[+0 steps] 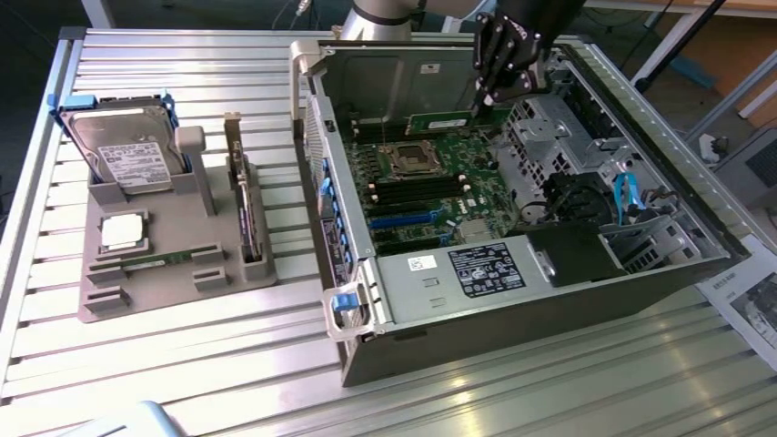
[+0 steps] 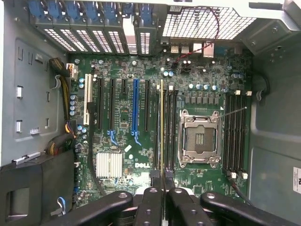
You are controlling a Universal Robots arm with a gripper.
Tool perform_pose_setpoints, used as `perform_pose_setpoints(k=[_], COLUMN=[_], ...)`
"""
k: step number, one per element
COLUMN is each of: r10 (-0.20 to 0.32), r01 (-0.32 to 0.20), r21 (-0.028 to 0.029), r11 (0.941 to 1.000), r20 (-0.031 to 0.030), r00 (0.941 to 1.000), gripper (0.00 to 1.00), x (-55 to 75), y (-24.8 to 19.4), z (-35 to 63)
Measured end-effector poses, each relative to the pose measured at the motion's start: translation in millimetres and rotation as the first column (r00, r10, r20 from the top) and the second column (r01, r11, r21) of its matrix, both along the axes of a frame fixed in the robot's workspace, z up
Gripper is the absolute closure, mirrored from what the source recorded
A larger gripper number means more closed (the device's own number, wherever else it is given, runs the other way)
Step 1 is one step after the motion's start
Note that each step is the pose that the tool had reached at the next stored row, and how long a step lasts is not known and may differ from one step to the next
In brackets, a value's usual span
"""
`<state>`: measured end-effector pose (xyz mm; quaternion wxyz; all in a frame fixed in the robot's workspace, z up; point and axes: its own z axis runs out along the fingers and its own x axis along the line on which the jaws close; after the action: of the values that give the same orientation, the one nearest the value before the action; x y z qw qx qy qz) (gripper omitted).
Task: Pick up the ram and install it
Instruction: 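Insert the ram into the slot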
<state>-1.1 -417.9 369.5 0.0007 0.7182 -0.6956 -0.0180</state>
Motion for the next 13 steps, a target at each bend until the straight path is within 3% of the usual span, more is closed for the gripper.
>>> perform_pose_setpoints(k=[6,13], r10=[-0.046,-0.046], r01=[0.046,0.046], r21=[-0.0001,0.0000], r11=[0.9989,0.9989], r20=[0.0000,0.0000], r00=[0.9989,0.9989], gripper=[0.88,0.88], x=[0.0,0.0], y=[1.3,1.3], z=[-0.9,-4.1])
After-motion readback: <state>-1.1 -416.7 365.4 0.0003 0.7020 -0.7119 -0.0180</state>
